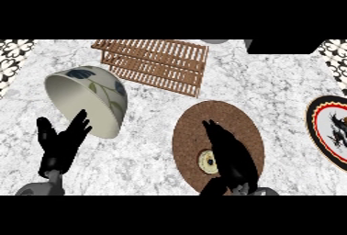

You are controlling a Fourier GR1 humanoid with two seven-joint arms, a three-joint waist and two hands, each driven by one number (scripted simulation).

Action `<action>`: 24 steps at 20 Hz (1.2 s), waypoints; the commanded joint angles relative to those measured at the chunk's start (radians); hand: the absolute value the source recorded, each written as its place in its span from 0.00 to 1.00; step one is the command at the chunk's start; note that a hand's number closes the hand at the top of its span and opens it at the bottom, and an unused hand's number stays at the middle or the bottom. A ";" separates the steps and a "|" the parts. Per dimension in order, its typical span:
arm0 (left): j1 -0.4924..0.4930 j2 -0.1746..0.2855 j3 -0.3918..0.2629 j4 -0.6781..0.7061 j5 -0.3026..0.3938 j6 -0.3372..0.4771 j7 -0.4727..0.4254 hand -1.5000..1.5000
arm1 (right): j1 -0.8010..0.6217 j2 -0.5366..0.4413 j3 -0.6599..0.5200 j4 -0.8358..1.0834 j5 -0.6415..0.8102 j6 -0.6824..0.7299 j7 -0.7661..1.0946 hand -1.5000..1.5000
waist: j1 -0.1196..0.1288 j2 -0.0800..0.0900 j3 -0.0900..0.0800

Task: Pick the cupcake from the placemat and place it in the tiered shelf

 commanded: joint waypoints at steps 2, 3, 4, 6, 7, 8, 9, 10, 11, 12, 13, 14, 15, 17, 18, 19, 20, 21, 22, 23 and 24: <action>0.031 -0.034 -0.007 0.007 -0.034 0.002 -0.017 0.50 | -0.001 0.051 0.017 0.072 0.107 -0.016 0.018 0.00 | 0.000 0.001 -0.002; -0.021 -0.035 0.007 -0.015 -0.033 0.018 0.040 0.50 | 0.022 0.035 -0.015 0.128 0.106 -0.064 -0.095 0.00 | 0.000 0.001 -0.001; 0.038 -0.046 0.001 -0.030 -0.035 0.002 0.001 0.50 | 0.008 0.022 -0.050 0.130 0.101 -0.041 -0.114 0.00 | 0.001 0.001 -0.001; 0.002 -0.013 0.031 0.005 -0.031 -0.030 0.020 0.50 | 0.011 0.023 -0.057 0.152 0.128 -0.041 -0.118 0.00 | 0.000 0.001 -0.001; -0.015 -0.040 0.020 0.049 -0.055 -0.024 -0.027 0.50 | 0.009 0.010 -0.075 0.085 0.120 0.025 -0.078 0.00 | -0.002 0.001 -0.002; 0.071 -0.004 0.024 -0.144 -0.009 -0.030 0.101 0.50 | 0.022 0.042 -0.024 0.174 0.164 -0.062 -0.125 0.00 | 0.005 0.000 -0.001; -0.056 -0.028 0.051 0.022 -0.046 -0.004 0.030 0.50 | 0.003 0.030 -0.069 0.170 0.164 -0.047 -0.149 0.00 | -0.001 0.002 -0.002; -0.025 -0.011 0.066 0.065 -0.025 -0.067 -0.019 0.50 | 0.041 0.023 -0.071 0.206 0.170 -0.097 -0.198 0.00 | -0.001 0.002 -0.002; -0.026 -0.019 0.067 0.017 -0.017 -0.061 0.030 0.50 | 0.012 0.058 -0.087 0.197 0.167 -0.082 -0.199 0.00 | 0.000 0.001 -0.001; -0.016 -0.032 0.041 -0.034 -0.052 -0.015 0.060 0.50 | -0.068 0.095 -0.122 0.295 0.163 -0.086 -0.209 0.00 | 0.003 0.002 -0.001; 0.015 -0.034 0.044 -0.092 -0.050 -0.016 0.101 0.50 | 0.015 0.090 -0.079 0.197 0.191 -0.077 -0.188 0.00 | 0.001 0.001 -0.001; 0.028 -0.044 0.034 -0.068 -0.062 -0.022 0.059 0.50 | -0.020 0.069 -0.141 0.303 0.162 -0.111 -0.284 0.00 | 0.002 0.001 -0.001; -0.004 -0.041 0.056 -0.012 -0.055 -0.046 0.054 0.50 | -0.003 0.108 -0.114 0.273 0.186 -0.102 -0.251 0.00 | 0.000 0.001 -0.002; 0.001 -0.066 0.046 -0.059 -0.076 -0.014 0.060 0.50 | -0.019 0.130 -0.131 0.327 0.203 -0.132 -0.288 0.00 | 0.001 0.001 -0.001; 0.032 -0.042 0.073 -0.047 -0.060 -0.064 0.028 0.50 | -0.022 0.130 -0.132 0.321 0.224 -0.115 -0.287 0.00 | 0.001 0.001 -0.002; 0.056 -0.058 0.047 -0.076 -0.088 -0.033 0.044 0.50 | 0.002 0.143 -0.091 0.351 0.236 -0.164 -0.281 0.00 | 0.002 0.001 -0.001; 0.000 -0.091 0.056 0.065 -0.097 -0.034 -0.060 0.50 | 0.009 0.143 -0.110 0.340 0.233 -0.160 -0.300 0.00 | -0.001 0.002 -0.002; 0.031 -0.031 0.087 -0.032 -0.045 -0.083 0.031 0.50 | -0.034 0.130 -0.161 0.456 0.211 -0.202 -0.398 0.00 | 0.003 0.002 -0.001; -0.019 -0.033 0.108 0.062 -0.050 -0.099 -0.020 0.50 | 0.028 0.113 -0.114 0.286 0.208 -0.083 -0.322 0.00 | -0.002 0.001 -0.002; -0.005 -0.078 0.057 0.034 -0.091 -0.042 -0.026 0.50 | -0.021 0.118 -0.098 0.442 0.206 -0.103 -0.387 1.00 | 0.002 0.003 -0.002; -0.018 -0.028 0.089 0.042 -0.054 -0.086 0.000 0.50 | -0.083 0.102 -0.068 0.435 0.183 0.045 -0.357 1.00 | 0.011 0.006 -0.002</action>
